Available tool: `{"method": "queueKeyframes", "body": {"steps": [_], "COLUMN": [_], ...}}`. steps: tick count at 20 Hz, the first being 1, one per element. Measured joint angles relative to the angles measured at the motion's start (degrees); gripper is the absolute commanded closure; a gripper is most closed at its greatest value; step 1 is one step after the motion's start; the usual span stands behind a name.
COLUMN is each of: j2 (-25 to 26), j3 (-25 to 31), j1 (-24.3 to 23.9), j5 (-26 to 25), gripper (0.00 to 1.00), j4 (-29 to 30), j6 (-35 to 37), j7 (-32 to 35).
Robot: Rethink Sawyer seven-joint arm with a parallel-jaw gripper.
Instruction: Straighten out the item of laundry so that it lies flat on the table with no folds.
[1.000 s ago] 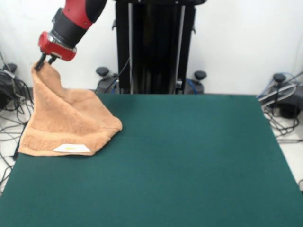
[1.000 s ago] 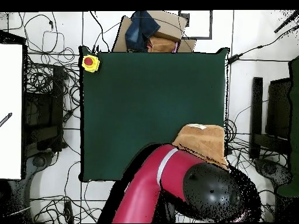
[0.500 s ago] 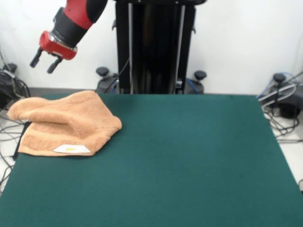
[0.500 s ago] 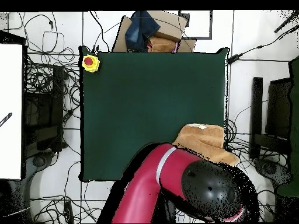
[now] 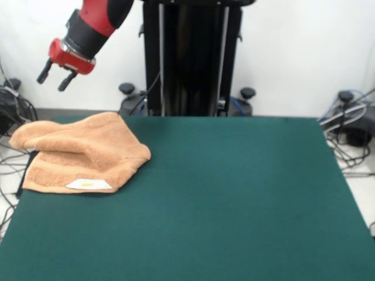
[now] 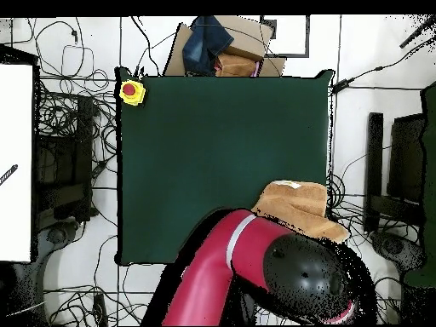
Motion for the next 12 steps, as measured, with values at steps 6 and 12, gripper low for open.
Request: {"method": "queueKeyframes", "body": {"steps": [6,12], "j2": [-2.2,-6.4], "j3": [0.0,0.0], "j1": [3.9,8.6], "j5": [3.1,3.2], "gripper": [0.00,0.00], "j4": [1.5,1.9], "j6": [-0.2,2.7], "j7": [0.0,0.0]}}
